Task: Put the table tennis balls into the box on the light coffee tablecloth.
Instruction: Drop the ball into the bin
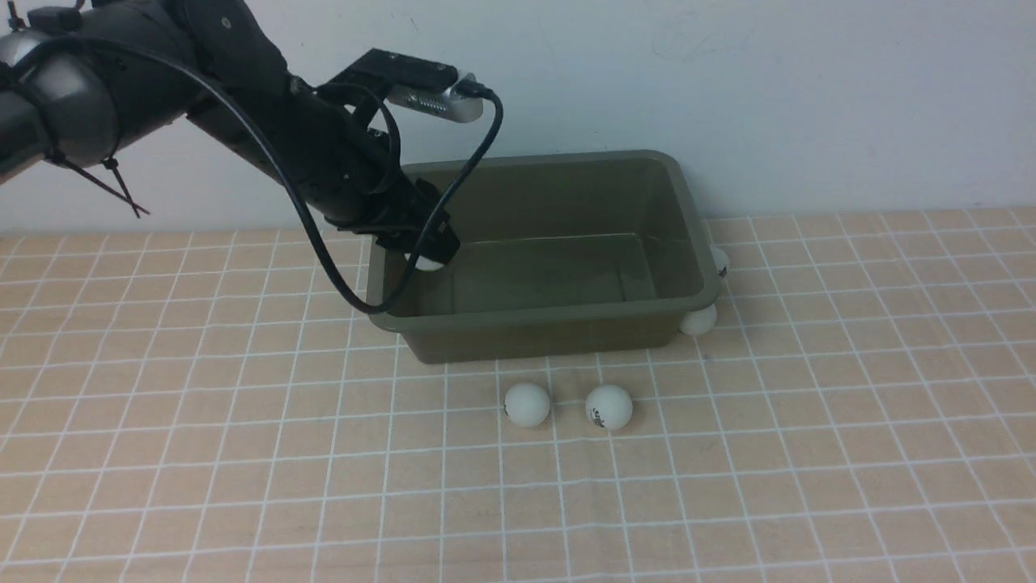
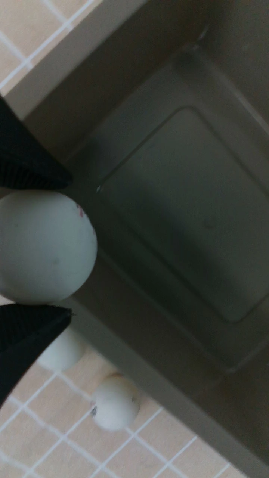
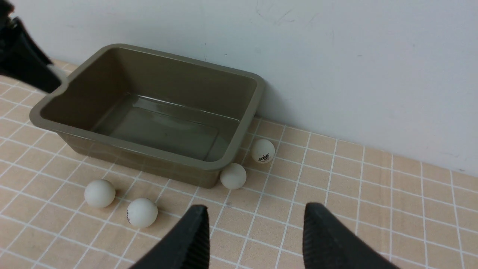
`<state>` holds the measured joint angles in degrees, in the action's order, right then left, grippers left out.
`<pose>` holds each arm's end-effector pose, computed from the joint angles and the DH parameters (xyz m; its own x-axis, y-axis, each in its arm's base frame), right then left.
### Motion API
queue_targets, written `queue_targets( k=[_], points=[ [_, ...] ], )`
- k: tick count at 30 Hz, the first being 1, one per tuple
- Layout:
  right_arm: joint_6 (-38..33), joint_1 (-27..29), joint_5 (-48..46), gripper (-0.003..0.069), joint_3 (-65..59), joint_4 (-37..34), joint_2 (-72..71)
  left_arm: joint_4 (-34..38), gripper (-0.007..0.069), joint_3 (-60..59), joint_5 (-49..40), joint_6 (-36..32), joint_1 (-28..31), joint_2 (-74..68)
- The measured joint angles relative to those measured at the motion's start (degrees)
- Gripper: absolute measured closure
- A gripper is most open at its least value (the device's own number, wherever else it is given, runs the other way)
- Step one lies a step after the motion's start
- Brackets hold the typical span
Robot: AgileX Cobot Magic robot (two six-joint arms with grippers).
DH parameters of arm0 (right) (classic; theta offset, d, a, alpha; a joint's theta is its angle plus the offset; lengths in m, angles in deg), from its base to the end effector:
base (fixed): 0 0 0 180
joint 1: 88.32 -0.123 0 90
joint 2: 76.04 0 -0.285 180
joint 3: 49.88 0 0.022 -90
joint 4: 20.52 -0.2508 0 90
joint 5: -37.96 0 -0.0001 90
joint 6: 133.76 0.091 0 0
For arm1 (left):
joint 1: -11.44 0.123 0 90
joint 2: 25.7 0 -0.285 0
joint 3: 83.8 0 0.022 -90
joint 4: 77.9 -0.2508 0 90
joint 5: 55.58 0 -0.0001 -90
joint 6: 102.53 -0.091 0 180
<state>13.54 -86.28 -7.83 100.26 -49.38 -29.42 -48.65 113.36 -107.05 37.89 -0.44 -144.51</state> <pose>0.1190 0.0273 0.3694 -0.4119 -0.1754 -0.8942 -0.3614 0.9323 -0.0164 0.4139 -0.1227 0.2713 -0.6560 0.4664 -0.5934 0.6501 0.7486 -0.1303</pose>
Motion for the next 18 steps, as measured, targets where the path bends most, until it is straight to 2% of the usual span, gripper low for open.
queue_targets(
  k=[4,6,9,12,13,15,18],
  points=[
    [0.0,0.0,0.3,0.0333,0.0,0.0,0.0,-0.3,0.0305,3.2,0.4,-3.2,0.0,-4.3],
    [-0.2,0.0,0.3,0.0333,0.0,0.0,0.0,-0.5,0.0279,4.8,0.4,-3.0,0.0,-5.9],
    [-0.9,0.0,0.3,0.0333,0.0,0.0,0.1,-2.0,0.0198,7.7,-0.5,0.3,0.0,-7.0],
    [-1.2,0.0,0.3,0.0333,0.0,0.0,0.5,-4.1,0.0168,13.0,-4.8,9.2,0.0,-6.7],
    [-1.2,0.0,0.3,0.0333,0.0,0.0,0.6,-4.1,0.0168,13.0,-4.8,9.2,0.0,-6.7],
    [-1.3,0.0,0.3,0.0333,0.0,0.0,0.9,-6.2,0.0191,17.2,-9.7,15.0,-0.1,-5.6],
    [-1.5,0.0,0.6,0.0333,0.0,0.1,1.1,-8.2,0.0287,22.1,-15.4,17.9,-0.1,-3.4]
  ],
)
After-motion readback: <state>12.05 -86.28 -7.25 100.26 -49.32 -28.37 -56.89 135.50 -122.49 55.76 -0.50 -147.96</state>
